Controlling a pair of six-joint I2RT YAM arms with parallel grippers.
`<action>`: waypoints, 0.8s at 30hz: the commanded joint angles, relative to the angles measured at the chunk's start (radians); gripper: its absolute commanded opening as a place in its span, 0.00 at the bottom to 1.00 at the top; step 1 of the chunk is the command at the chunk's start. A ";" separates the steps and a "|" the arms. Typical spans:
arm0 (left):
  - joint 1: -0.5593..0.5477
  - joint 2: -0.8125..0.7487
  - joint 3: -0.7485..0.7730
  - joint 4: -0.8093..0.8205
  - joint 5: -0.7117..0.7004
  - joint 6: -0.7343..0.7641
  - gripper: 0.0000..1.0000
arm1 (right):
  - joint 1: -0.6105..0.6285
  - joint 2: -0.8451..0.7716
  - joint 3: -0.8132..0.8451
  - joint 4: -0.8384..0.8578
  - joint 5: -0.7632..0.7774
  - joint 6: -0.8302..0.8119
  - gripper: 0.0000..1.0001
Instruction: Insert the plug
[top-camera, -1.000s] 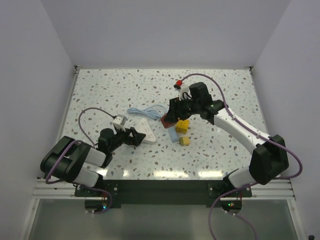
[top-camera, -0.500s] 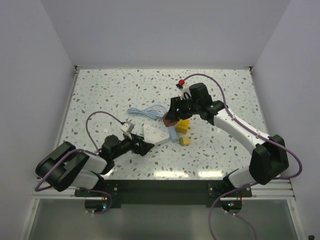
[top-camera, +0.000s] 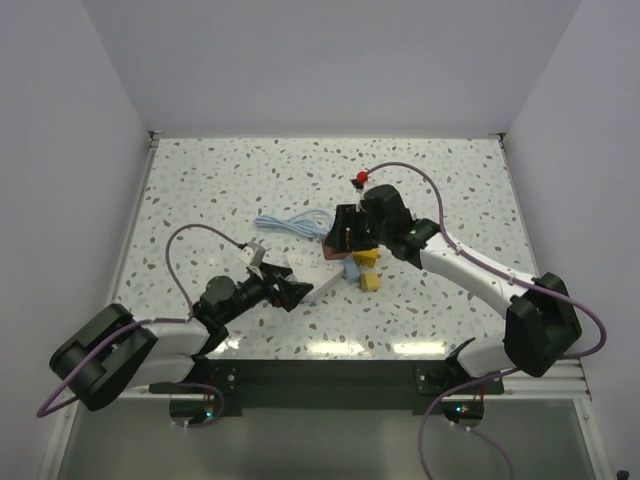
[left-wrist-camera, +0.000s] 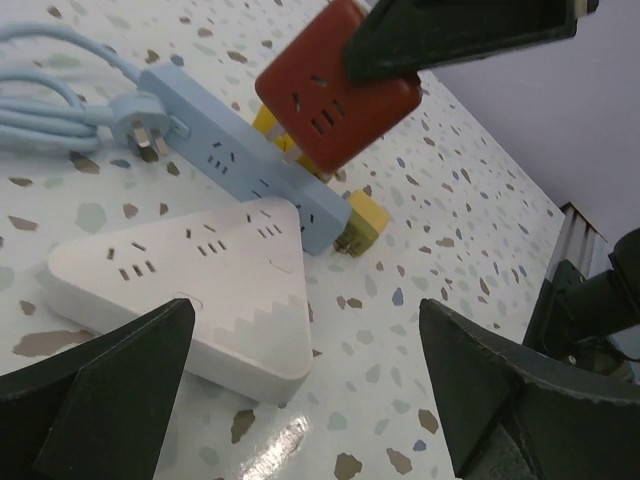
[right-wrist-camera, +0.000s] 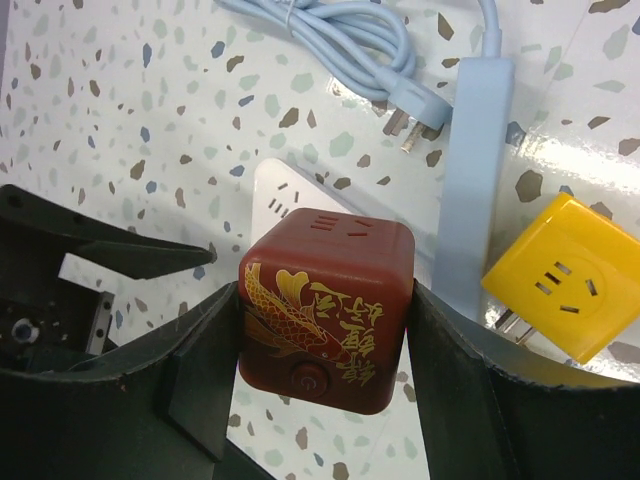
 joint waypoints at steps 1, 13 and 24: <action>0.000 -0.141 0.005 -0.135 -0.173 0.083 1.00 | 0.051 0.000 0.056 0.071 0.133 0.081 0.00; 0.086 -0.123 0.048 -0.143 -0.147 0.144 1.00 | 0.086 0.078 0.089 -0.034 0.217 0.196 0.00; 0.087 -0.003 0.066 -0.106 -0.124 0.172 1.00 | 0.107 0.152 0.156 -0.186 0.245 0.225 0.00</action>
